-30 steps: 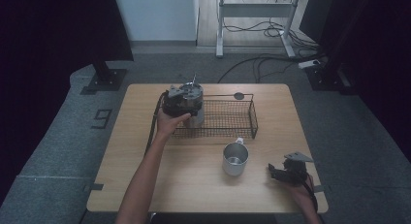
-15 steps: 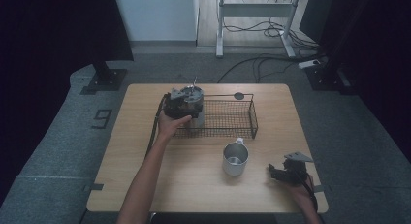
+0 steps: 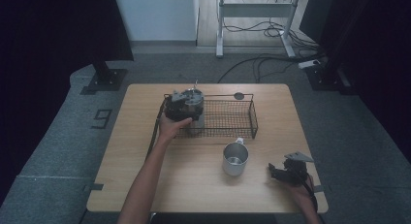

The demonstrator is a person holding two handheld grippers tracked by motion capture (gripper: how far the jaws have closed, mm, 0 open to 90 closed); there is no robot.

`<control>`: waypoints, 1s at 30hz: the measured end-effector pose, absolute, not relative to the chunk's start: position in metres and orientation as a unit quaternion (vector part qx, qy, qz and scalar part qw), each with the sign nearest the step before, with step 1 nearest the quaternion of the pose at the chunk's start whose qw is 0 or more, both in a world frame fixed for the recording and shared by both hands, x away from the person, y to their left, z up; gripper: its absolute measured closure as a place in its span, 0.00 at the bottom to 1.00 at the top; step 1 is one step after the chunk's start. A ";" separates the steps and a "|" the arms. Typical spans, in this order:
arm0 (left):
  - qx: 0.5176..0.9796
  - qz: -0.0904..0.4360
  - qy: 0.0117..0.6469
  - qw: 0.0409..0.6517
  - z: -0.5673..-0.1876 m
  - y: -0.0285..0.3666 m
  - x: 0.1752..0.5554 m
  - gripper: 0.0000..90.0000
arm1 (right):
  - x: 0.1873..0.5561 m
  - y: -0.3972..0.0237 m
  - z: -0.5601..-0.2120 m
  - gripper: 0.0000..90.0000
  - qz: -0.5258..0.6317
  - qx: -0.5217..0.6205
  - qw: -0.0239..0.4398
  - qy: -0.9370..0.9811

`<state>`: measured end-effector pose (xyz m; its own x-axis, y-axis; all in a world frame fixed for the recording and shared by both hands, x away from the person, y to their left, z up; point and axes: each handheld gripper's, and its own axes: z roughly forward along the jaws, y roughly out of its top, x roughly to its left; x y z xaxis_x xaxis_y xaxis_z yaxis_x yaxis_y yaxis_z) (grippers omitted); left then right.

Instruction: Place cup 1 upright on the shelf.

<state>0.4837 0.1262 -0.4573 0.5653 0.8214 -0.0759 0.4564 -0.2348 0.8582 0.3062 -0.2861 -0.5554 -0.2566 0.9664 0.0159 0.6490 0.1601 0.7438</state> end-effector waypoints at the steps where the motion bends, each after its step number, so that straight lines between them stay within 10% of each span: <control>1: 0.760 0.201 0.420 0.452 -0.458 0.126 0.484 0.05 | 0.306 -0.286 -0.556 0.18 0.328 0.560 0.243 0.721; 30: 0.767 0.203 0.422 0.439 -0.465 0.130 0.475 0.05 | 0.306 -0.287 -0.556 0.18 0.327 0.564 0.244 0.718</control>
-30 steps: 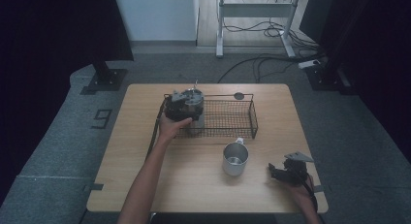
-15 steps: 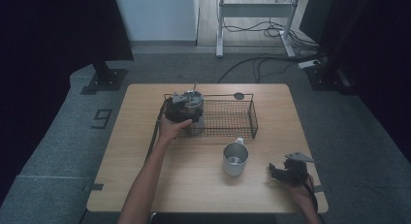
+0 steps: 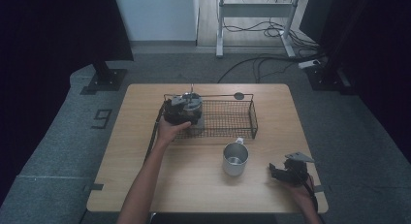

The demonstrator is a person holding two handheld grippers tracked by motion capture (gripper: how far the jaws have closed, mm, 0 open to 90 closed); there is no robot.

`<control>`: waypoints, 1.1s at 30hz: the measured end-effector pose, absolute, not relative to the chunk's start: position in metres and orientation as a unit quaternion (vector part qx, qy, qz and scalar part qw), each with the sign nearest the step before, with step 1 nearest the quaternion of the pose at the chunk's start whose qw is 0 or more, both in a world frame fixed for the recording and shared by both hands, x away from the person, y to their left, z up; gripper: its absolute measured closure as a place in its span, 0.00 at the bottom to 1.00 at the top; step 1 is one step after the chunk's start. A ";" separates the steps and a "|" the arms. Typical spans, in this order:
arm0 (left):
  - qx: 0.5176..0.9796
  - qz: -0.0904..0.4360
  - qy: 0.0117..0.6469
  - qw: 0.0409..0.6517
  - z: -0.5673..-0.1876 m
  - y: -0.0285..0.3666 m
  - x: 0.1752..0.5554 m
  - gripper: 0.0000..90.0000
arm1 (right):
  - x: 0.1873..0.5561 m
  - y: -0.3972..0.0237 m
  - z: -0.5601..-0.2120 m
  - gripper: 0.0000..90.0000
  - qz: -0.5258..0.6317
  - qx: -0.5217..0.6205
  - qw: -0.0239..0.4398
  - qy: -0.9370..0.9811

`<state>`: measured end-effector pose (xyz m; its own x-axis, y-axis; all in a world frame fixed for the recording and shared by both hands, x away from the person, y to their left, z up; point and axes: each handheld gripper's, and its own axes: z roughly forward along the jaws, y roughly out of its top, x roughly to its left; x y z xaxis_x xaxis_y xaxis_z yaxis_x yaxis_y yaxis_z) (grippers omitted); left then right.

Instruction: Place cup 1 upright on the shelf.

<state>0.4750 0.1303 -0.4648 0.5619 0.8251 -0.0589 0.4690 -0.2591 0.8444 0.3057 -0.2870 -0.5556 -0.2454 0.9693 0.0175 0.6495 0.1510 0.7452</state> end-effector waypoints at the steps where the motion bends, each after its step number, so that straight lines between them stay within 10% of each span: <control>1: 0.767 0.203 0.422 0.439 -0.465 0.130 0.475 0.05 | 0.306 -0.287 -0.556 0.18 0.327 0.564 0.244 0.718; 33: 0.749 0.201 0.411 0.479 -0.445 0.150 0.434 0.00 | 0.306 -0.287 -0.555 0.18 0.326 0.564 0.244 0.718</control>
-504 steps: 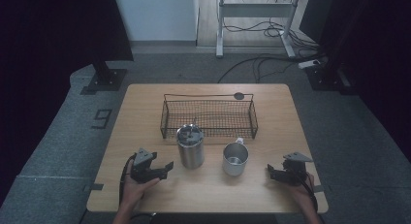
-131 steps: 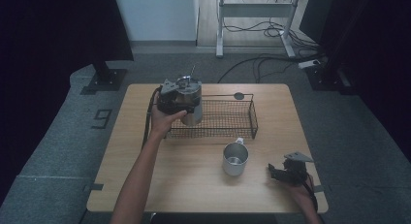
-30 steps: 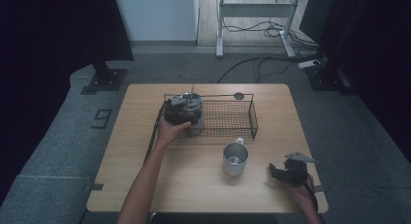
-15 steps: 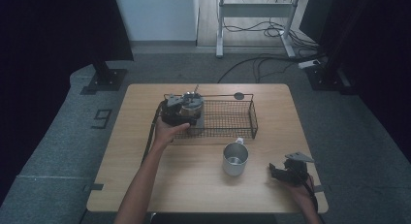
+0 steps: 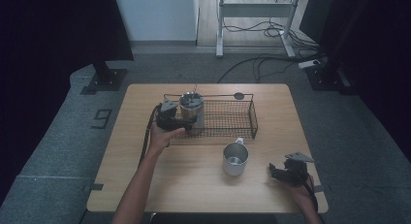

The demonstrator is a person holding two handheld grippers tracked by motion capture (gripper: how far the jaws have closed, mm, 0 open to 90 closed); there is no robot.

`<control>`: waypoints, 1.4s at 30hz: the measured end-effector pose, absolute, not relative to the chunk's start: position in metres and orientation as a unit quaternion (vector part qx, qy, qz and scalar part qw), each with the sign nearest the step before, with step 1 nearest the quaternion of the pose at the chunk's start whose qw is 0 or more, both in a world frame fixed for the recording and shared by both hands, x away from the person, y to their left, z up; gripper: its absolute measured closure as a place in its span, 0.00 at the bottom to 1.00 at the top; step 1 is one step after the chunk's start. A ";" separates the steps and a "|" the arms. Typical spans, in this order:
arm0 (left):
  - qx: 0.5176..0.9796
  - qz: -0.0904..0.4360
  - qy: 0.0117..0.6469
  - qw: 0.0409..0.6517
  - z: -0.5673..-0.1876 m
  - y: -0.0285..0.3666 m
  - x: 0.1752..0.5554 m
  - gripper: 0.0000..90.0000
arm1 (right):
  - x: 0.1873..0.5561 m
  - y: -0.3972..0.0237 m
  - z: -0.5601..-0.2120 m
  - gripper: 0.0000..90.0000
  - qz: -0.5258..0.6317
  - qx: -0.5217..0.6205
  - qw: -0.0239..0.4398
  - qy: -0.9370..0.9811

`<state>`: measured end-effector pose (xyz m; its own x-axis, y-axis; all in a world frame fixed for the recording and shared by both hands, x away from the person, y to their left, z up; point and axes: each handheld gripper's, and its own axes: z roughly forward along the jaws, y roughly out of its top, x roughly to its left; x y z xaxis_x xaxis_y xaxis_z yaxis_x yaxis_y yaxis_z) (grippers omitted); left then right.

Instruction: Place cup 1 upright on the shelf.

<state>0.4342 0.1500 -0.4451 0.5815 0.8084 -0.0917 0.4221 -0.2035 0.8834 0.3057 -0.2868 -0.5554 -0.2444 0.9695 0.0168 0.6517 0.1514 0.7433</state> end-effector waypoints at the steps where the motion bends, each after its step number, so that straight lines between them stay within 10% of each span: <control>1: 0.748 0.202 0.411 0.480 -0.445 0.151 0.432 0.00 | 0.306 -0.287 -0.555 0.18 0.325 0.564 0.244 0.719; 42: 0.755 0.167 0.446 0.451 -0.506 0.212 0.314 0.06 | 0.306 -0.287 -0.555 0.18 0.325 0.564 0.245 0.719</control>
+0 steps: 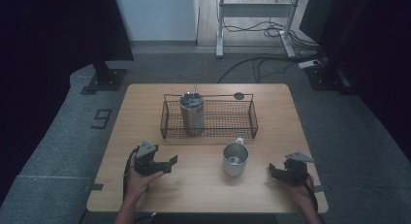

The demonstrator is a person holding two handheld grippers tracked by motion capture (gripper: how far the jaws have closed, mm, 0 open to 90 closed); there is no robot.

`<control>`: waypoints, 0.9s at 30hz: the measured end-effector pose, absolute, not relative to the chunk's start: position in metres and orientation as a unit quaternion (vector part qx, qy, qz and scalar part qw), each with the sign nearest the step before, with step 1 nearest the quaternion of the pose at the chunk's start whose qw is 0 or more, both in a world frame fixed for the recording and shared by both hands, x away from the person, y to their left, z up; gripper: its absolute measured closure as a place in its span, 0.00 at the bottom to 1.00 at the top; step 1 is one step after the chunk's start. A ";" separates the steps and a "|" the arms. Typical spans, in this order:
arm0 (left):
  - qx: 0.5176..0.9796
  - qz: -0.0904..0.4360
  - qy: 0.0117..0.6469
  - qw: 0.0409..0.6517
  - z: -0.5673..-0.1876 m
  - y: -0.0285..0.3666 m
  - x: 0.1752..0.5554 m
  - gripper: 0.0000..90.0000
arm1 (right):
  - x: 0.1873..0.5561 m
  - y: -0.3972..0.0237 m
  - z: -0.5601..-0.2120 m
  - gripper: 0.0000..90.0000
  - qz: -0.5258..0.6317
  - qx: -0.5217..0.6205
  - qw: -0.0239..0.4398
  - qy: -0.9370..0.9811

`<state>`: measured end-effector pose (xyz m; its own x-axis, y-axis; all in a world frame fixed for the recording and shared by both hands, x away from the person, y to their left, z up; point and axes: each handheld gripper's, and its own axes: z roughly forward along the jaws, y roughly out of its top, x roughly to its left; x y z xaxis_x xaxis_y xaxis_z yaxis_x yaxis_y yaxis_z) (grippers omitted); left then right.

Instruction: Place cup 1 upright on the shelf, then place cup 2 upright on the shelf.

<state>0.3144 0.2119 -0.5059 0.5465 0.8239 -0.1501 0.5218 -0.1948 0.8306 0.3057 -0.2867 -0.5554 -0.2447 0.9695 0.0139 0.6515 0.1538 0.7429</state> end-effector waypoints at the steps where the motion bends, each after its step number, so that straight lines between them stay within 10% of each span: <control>1: 0.758 0.164 0.446 0.447 -0.508 0.213 0.314 0.07 | 0.306 -0.287 -0.555 0.18 0.325 0.564 0.245 0.719; 27: 0.768 0.160 0.453 0.423 -0.529 0.207 0.307 0.12 | 0.302 -0.281 -0.550 0.07 0.327 0.568 0.240 0.716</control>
<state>0.3071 0.2073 -0.5285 0.5377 0.8317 -0.1386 0.5611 -0.2303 0.7951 0.3022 -0.2811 -0.5496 -0.2391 0.9706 0.0281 0.6563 0.1402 0.7414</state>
